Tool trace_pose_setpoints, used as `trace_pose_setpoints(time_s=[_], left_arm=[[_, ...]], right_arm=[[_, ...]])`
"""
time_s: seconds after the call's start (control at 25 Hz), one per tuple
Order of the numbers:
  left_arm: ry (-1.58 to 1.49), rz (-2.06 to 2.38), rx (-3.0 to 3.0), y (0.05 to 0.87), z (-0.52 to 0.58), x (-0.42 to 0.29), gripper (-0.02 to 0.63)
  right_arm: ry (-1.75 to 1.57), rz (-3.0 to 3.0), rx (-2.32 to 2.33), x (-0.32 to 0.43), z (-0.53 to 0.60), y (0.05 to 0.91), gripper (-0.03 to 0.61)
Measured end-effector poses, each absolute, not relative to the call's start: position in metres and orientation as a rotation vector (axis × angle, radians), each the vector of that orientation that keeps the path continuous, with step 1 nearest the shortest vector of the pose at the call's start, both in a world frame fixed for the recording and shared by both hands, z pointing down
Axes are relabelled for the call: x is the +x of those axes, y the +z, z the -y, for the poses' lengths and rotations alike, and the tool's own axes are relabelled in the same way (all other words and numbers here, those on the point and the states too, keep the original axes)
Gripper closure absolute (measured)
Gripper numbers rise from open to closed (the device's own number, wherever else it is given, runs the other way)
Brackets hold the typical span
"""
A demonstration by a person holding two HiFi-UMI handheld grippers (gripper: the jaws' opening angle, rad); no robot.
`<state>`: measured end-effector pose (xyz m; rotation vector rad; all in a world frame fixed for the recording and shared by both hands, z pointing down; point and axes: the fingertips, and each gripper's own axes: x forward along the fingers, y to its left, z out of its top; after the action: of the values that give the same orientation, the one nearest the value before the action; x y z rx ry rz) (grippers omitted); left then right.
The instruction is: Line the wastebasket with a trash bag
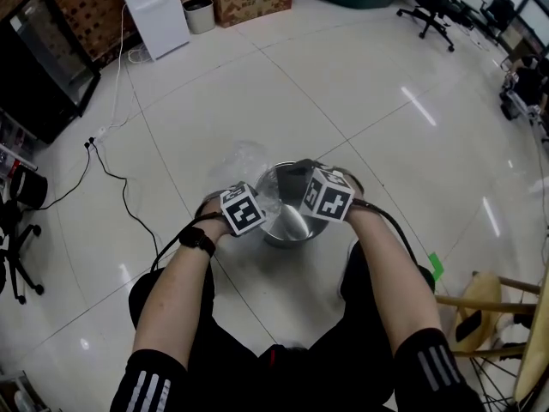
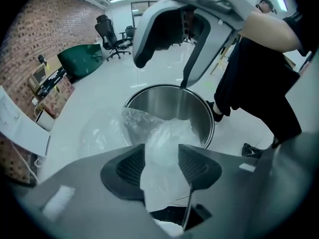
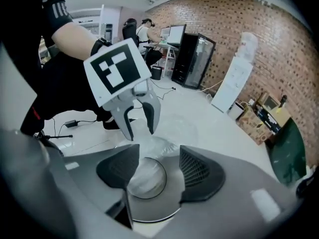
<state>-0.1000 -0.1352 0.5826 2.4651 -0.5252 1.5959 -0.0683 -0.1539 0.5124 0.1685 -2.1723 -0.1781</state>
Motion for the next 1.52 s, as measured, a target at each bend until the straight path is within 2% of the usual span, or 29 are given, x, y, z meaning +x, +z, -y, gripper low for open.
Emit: trace_pose_setpoints(time_s=[0.12,0.28,0.44,0.72,0.88,1.08,1.32,1.44,1.48,1.52], left_arm=[[1.631,0.536,2.444,0.586,0.137,-0.102,0.62],[1.596,0.511,2.492,0.567,0.136,-0.091,0.621],[1.496,0.497,2.645,0.514,0.137,-0.071,0.621],[1.049,0.272,2.967,0.406,0.103,-0.046,0.621],[0.725,0.114,3.061,0.36,0.082,-0.042,0.621],[0.442,-0.142,3.043,0.318,0.048,-0.035,0.621],[0.382,-0.356,2.961,0.315,0.02,-0.03,0.621],[0.389,-0.382,2.95,0.318,0.017,-0.029,0.621],[0.389,-0.384,2.951,0.318,0.017,-0.029,0.62],[0.385,-0.382,2.954,0.317,0.017,-0.029,0.621]], right_arm=[[-0.194,2.193,0.186,-0.068,0.157,0.501,0.316],[-0.175,2.232,0.247,-0.052,0.168,0.482,0.316],[-0.184,2.253,0.298,-0.029,0.177,0.466,0.316],[-0.222,2.209,0.303,0.012,0.183,0.466,0.311],[-0.253,2.234,0.308,0.01,0.187,0.472,0.25],[-0.351,2.308,0.241,-0.029,0.177,0.472,0.141],[-0.575,2.43,0.324,-0.073,0.181,0.424,0.075],[-0.584,2.48,0.184,-0.096,0.154,0.418,0.083],[-0.584,2.477,0.141,-0.102,0.145,0.421,0.113],[-0.58,2.472,0.119,-0.105,0.139,0.425,0.176]])
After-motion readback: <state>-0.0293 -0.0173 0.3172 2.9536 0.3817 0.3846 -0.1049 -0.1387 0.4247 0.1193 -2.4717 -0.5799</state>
